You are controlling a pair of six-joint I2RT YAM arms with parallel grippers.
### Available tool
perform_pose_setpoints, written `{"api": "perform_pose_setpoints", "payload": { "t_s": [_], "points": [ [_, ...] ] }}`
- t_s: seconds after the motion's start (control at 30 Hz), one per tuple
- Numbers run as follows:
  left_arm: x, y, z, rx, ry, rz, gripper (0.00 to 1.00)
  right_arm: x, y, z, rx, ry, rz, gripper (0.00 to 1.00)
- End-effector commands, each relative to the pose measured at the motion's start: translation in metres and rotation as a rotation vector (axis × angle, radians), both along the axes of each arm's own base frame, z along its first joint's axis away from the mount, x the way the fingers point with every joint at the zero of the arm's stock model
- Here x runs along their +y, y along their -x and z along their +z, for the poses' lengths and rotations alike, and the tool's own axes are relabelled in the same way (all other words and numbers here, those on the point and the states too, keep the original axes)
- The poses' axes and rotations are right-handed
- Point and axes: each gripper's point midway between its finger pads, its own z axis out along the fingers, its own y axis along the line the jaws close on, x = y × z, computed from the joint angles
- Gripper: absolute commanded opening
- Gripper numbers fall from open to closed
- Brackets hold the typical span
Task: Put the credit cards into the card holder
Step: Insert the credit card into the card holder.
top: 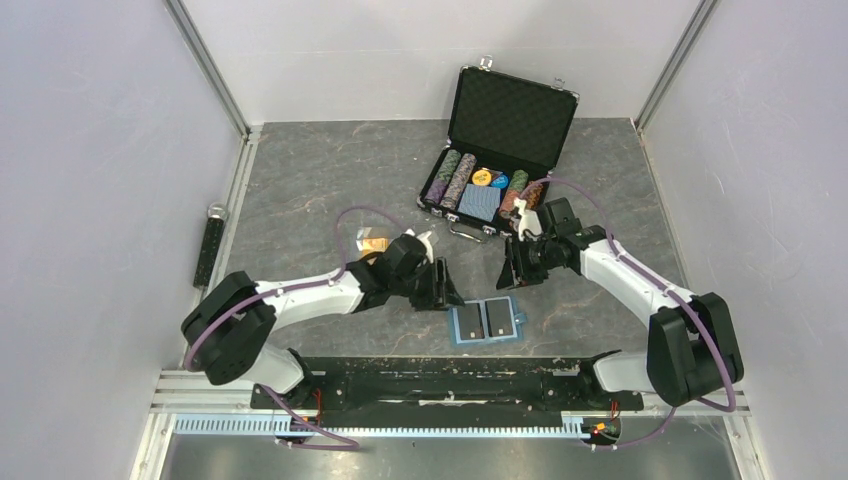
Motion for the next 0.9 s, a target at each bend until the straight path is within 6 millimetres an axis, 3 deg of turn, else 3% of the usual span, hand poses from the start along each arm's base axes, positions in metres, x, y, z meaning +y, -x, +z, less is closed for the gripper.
{"api": "perform_pose_setpoints", "payload": {
  "t_s": [0.0, 0.3, 0.6, 0.87],
  "points": [
    [0.006, -0.002, 0.002, 0.017, 0.073, 0.098, 0.54, 0.027, 0.002, 0.016, -0.005, -0.069, 0.06, 0.32],
    [-0.005, 0.0, -0.011, 0.06, 0.089, 0.062, 0.45, 0.056, 0.037, -0.016, 0.108, -0.134, 0.117, 0.18],
    [-0.019, -0.003, -0.016, 0.082, 0.099, 0.02, 0.41, 0.056, 0.053, -0.045, 0.21, -0.119, 0.137, 0.13],
    [-0.016, -0.003, -0.027, 0.104, 0.048, 0.026, 0.4, 0.042, 0.057, -0.066, 0.254, -0.014, 0.129, 0.1]
  ]
}}
